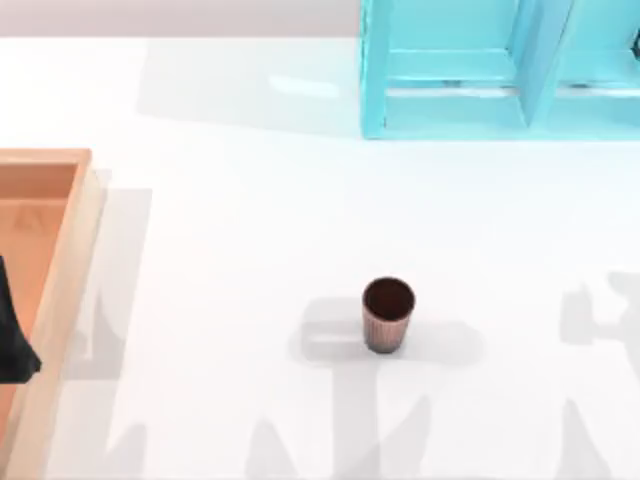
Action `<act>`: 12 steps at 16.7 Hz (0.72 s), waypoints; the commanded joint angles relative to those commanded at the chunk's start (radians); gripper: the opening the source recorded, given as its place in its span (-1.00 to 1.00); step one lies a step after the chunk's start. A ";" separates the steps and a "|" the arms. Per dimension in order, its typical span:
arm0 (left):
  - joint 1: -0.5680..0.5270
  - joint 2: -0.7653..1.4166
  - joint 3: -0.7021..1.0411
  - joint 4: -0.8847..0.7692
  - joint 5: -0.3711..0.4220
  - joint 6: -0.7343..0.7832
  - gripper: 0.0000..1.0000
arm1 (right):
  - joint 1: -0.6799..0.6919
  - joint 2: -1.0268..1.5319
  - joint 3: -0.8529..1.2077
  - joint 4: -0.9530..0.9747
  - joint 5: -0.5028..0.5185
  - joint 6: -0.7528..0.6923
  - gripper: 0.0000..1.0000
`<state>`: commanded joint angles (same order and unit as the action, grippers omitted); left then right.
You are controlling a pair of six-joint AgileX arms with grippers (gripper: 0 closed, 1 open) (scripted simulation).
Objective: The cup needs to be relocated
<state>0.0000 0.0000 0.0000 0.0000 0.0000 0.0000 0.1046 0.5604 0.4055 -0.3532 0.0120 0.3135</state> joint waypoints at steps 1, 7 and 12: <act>0.000 0.000 0.000 0.000 0.000 0.000 1.00 | 0.020 0.105 0.068 -0.061 0.002 0.045 1.00; 0.000 0.000 0.000 0.000 0.000 0.000 1.00 | 0.173 0.777 0.514 -0.458 0.006 0.273 1.00; 0.000 0.000 0.000 0.000 0.000 0.000 1.00 | 0.324 1.193 0.894 -0.748 -0.003 0.371 1.00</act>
<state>0.0000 0.0000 0.0000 0.0000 0.0000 0.0000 0.4286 1.7535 1.2998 -1.1010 0.0093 0.6849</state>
